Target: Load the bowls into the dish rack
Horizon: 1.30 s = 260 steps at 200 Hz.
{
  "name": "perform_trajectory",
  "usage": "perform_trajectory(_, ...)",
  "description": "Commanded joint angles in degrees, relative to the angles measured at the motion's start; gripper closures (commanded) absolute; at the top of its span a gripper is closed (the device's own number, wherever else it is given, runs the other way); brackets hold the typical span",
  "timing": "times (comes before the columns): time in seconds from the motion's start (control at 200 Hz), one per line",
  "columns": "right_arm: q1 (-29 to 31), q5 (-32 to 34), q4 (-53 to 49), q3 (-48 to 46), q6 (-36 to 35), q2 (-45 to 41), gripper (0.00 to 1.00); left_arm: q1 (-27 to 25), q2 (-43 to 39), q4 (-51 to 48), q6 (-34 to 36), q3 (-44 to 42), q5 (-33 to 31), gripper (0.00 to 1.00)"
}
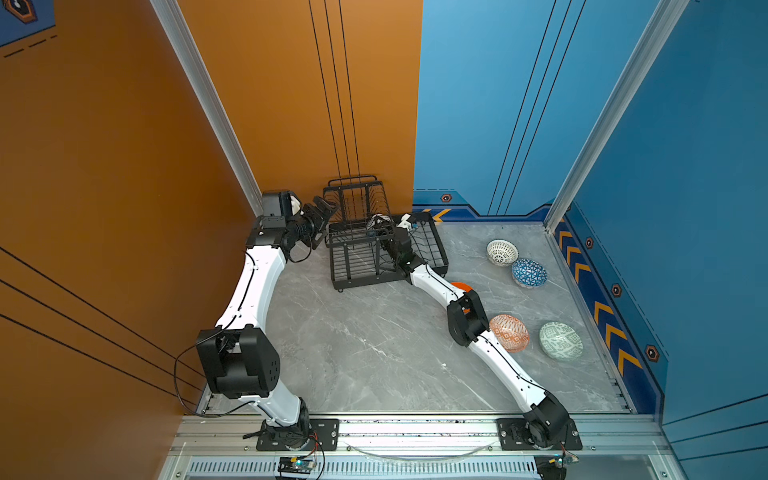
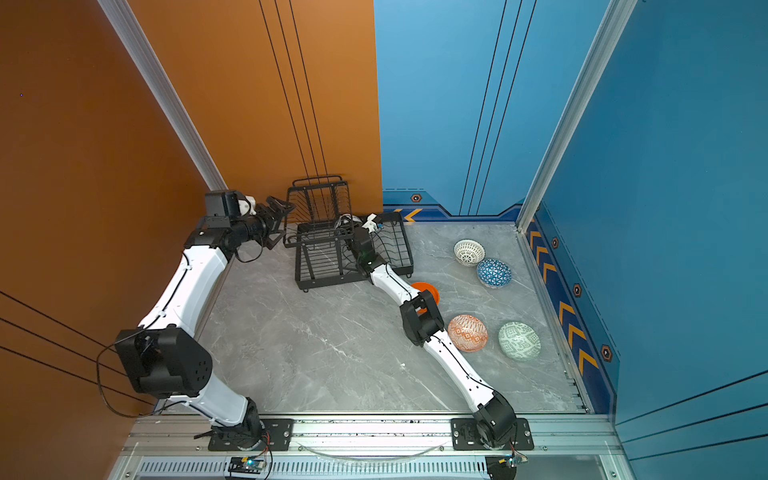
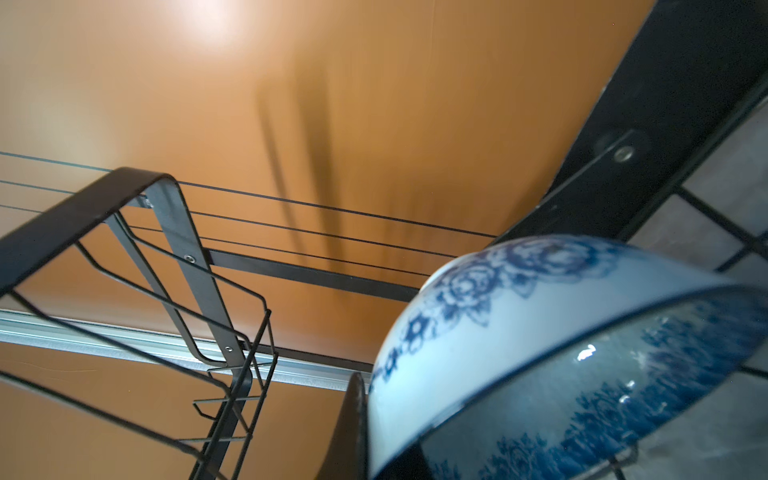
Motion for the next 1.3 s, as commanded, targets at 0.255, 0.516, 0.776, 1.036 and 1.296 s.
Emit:
perform_trajectory(0.255, -2.1, 2.4, 5.0, 0.4, 0.6, 1.8, 1.0, 0.2, 1.8, -1.1, 1.4, 2.7, 2.4, 0.02)
perform_trajectory(0.516, -1.6, 2.4, 4.0, 0.5, 0.0, 2.4, 1.0, 0.3, 3.3, -2.3, 2.0, 4.6, 3.4, 0.02)
perform_trajectory(0.776, -0.8, 4.1, 2.0, 0.7, -0.3, 3.0, 1.0, 0.6, 3.5, -3.8, 3.1, 5.6, 3.5, 0.02)
perform_trajectory(1.036, 0.5, 2.7, 0.4, 0.8, -0.4, 2.9, 1.0, 0.6, 3.7, -3.8, 2.9, 5.4, 3.4, 0.02)
perform_trajectory(1.296, 1.5, 1.4, -1.5, 0.8, 0.1, 3.3, 1.0, 0.8, 2.7, -3.8, 3.1, 4.4, 3.3, 0.02)
